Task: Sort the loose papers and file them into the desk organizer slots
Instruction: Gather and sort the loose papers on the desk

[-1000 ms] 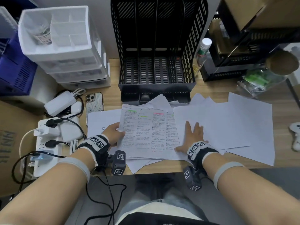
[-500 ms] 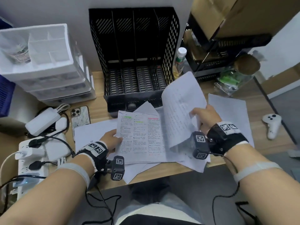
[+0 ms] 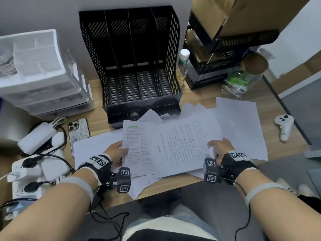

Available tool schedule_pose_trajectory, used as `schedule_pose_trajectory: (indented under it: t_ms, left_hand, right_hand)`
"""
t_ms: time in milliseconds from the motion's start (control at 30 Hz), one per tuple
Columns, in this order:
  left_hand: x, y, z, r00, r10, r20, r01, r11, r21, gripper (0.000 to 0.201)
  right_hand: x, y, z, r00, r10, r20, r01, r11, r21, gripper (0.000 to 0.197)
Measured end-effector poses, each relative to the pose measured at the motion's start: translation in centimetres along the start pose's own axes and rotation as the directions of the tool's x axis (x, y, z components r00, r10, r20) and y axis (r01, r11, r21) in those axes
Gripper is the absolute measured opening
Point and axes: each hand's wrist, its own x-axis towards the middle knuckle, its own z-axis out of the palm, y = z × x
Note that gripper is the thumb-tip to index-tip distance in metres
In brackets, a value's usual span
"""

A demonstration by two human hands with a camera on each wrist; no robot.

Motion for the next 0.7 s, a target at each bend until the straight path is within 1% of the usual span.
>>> schedule_pose_trajectory:
  t_ms: [67, 133, 167, 200, 267, 300, 333, 367, 400, 433, 467, 500, 533, 567, 600, 633, 667, 700]
  left_hand:
    - [-0.2, -0.1, -0.2, 0.999, 0.017, -0.028, -0.016, 1.000, 0.021, 0.028]
    - [-0.4, -0.2, -1.0, 0.997, 0.028, -0.072, -0.026, 0.999, 0.033, 0.027]
    - [-0.6, -0.3, -1.5, 0.994, 0.038, -0.099, -0.034, 0.999, 0.040, 0.027]
    - [-0.3, -0.6, -2.2, 0.990, 0.054, -0.130, -0.048, 0.997, 0.056, 0.026]
    - [0.4, -1.2, -4.0, 0.974, 0.093, -0.207, -0.079, 0.994, 0.077, 0.025]
    - [0.9, -1.6, -5.1, 0.961, 0.111, -0.251, -0.097, 0.993, 0.070, 0.024]
    - [1.4, -1.9, -6.1, 0.949, 0.131, -0.288, -0.119, 0.991, 0.059, 0.024]
    - [2.0, -2.3, -7.3, 0.935, 0.152, -0.320, -0.140, 0.988, 0.059, 0.025]
    - [2.7, -2.7, -8.5, 0.922, 0.171, -0.348, -0.162, 0.985, 0.056, 0.028]
    - [3.5, -3.1, -9.6, 0.906, 0.184, -0.380, -0.179, 0.983, 0.050, 0.032]
    - [4.0, -3.4, -10.8, 0.890, 0.190, -0.415, -0.195, 0.980, 0.029, 0.037]
    - [4.6, -3.7, -12.0, 0.876, 0.194, -0.441, -0.211, 0.977, 0.009, 0.040]
    - [4.9, -4.0, -12.8, 0.868, 0.203, -0.454, -0.228, 0.974, -0.001, 0.044]
    - [5.0, -4.1, -13.6, 0.868, 0.216, -0.448, -0.242, 0.970, -0.001, 0.048]
    - [3.7, -3.4, -13.3, 0.881, 0.207, -0.426, -0.242, 0.970, -0.028, 0.046]
    - [1.8, -2.6, -12.7, 0.890, 0.211, -0.403, -0.266, 0.960, -0.086, 0.034]
    - [0.3, -2.0, -12.1, 0.898, 0.217, -0.383, -0.287, 0.948, -0.136, 0.026]
    - [-1.0, -1.5, -11.6, 0.906, 0.213, -0.365, -0.296, 0.937, -0.188, 0.031]
  right_hand:
    - [1.0, 0.0, -0.9, 0.993, -0.042, -0.115, 0.041, 0.999, -0.010, 0.030]
    - [2.0, -0.3, -1.8, 0.961, -0.124, -0.247, 0.126, 0.992, -0.007, 0.024]
    - [2.6, -0.5, -2.0, 0.934, -0.170, -0.315, 0.172, 0.985, -0.022, 0.025]
    - [2.8, -0.9, -2.0, 0.897, -0.200, -0.393, 0.192, 0.980, -0.060, 0.030]
    - [2.7, -1.8, -1.5, 0.803, -0.250, -0.541, 0.185, 0.967, -0.173, 0.040]
    - [2.4, -2.3, -0.9, 0.762, -0.294, -0.577, 0.182, 0.952, -0.245, 0.045]
    - [1.9, -2.7, 0.0, 0.741, -0.361, -0.566, 0.202, 0.924, -0.325, 0.046]
    - [1.4, -2.9, 1.1, 0.732, -0.442, -0.518, 0.248, 0.882, -0.402, 0.043]
    - [1.0, -3.2, 2.5, 0.742, -0.514, -0.430, 0.310, 0.833, -0.459, 0.036]
    - [0.7, -3.3, 4.0, 0.781, -0.552, -0.292, 0.390, 0.797, -0.461, 0.029]
    - [0.3, -3.4, 5.6, 0.840, -0.530, -0.111, 0.449, 0.796, -0.405, 0.025]
    - [-0.4, -3.5, 7.2, 0.887, -0.449, 0.105, 0.458, 0.828, -0.324, 0.029]
    - [-0.9, -3.4, 8.7, 0.886, -0.347, 0.306, 0.428, 0.868, -0.253, 0.041]
    - [-1.6, -3.6, 10.0, 0.854, -0.261, 0.450, 0.393, 0.890, -0.230, 0.056]
    - [-2.1, -3.9, 11.1, 0.816, -0.224, 0.533, 0.389, 0.894, -0.221, 0.069]
    - [-2.7, -4.3, 12.1, 0.789, -0.223, 0.573, 0.402, 0.892, -0.207, 0.076]
    - [-2.6, -4.6, 13.0, 0.769, -0.247, 0.590, 0.426, 0.886, -0.184, 0.077]
    - [-3.0, -5.1, 13.7, 0.758, -0.253, 0.602, 0.435, 0.883, -0.176, 0.070]
